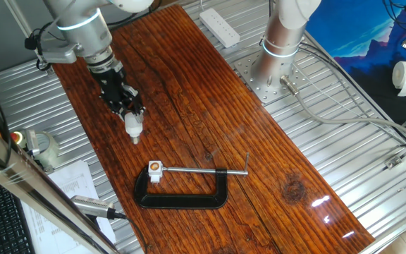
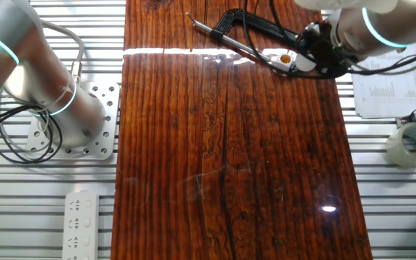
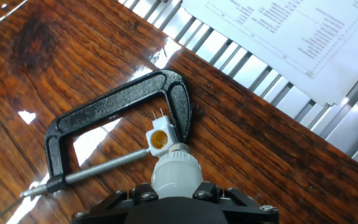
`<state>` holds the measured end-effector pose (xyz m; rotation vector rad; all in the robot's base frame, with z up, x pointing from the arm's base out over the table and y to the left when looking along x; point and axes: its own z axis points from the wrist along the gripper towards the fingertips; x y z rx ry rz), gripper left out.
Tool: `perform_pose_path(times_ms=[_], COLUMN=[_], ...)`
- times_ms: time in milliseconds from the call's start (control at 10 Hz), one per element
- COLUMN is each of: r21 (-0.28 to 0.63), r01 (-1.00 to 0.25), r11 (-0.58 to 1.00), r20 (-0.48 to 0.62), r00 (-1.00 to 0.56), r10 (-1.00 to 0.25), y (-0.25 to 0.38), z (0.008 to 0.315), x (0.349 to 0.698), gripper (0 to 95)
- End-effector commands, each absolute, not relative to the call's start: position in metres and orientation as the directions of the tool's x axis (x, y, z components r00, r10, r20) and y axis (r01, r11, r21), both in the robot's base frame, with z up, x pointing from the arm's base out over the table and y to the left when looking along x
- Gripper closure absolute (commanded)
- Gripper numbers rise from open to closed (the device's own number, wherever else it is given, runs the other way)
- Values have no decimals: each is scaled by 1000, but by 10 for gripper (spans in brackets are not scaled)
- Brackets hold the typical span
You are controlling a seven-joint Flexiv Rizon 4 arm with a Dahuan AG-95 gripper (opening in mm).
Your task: Install the light bulb by rotating it
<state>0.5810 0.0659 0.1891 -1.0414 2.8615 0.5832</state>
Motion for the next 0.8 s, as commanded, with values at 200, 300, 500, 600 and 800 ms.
perform_pose_path(times_ms=[200,300,500,600,800], r21=[316,299,250,256,261], r01=[-618,-624,-656,-647,-628], r11=[720,722,712,718,733], r20=[-147,-136,-104,-113,-101], r00=[-781,-777,-750,-758,-773], r10=[-606,-615,-654,-643,-626], y=[66,61,61,61,61], z=[191,190,190,190,190], x=[582,584,584,584,584], gripper=[950,950,950,950,950])
